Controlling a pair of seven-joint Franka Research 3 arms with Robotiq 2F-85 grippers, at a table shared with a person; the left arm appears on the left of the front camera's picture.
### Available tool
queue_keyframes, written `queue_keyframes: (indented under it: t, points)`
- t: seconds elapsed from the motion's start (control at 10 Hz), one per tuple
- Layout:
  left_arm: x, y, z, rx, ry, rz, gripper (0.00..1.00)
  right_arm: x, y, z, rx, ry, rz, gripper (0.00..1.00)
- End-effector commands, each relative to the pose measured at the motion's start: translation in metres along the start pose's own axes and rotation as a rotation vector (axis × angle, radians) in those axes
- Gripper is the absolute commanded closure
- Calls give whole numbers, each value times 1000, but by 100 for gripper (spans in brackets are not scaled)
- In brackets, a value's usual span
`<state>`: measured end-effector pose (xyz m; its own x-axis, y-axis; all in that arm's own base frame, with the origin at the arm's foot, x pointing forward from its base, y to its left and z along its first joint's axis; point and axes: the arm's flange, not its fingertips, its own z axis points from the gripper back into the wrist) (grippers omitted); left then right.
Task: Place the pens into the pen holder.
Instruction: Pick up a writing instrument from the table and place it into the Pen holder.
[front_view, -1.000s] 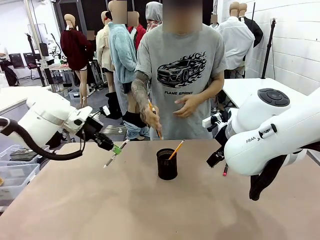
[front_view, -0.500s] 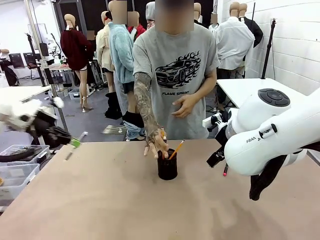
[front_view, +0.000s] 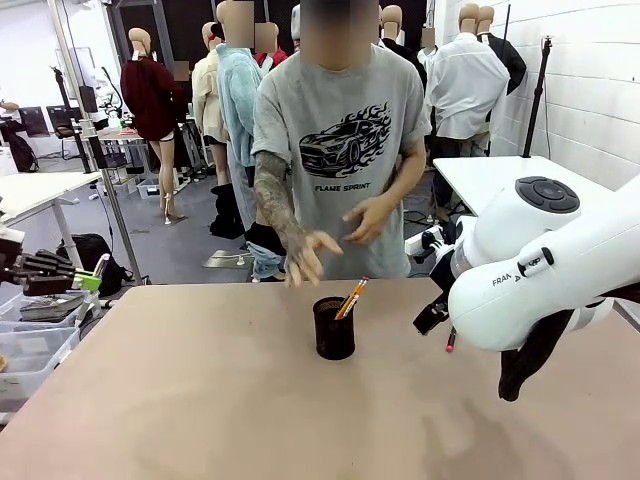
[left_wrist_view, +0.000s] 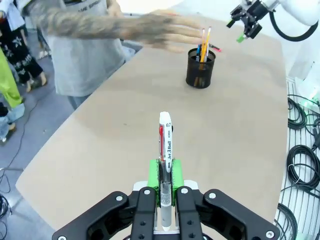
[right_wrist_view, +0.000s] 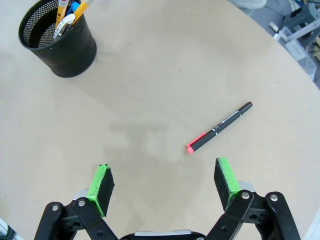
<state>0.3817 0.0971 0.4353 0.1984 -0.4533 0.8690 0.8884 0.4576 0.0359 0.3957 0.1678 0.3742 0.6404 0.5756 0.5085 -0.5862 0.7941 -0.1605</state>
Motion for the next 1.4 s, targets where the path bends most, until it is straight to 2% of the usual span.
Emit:
queue_keyframes:
  t: [0.0,0.2,0.4,0.5,0.7,0.9,1.1,1.2,1.3]
  points:
    - [1,-2,-21,-51,-91,-50,100,-1,1,0,1,1,0,0]
    - [14,-3,-45,-132,-228,-140,100,-1,1,0,1,1,0,0]
    - [38,1,-79,-202,-312,-182,100,-1,1,0,1,1,0,0]
    - [54,0,-102,-217,-383,-211,100,-1,1,0,1,1,0,0]
    - [91,-6,-159,-326,-481,-256,100,-1,1,0,1,1,0,0]
    - [130,-17,-212,-394,-446,-226,100,-1,1,0,1,1,0,0]
    - [156,-24,-253,-414,-432,-190,100,-1,1,0,1,1,0,0]
    - [169,-29,-275,-481,-421,-193,100,-1,1,0,1,1,0,0]
    - [180,-36,-299,-485,-403,-166,100,-1,1,0,1,1,0,0]
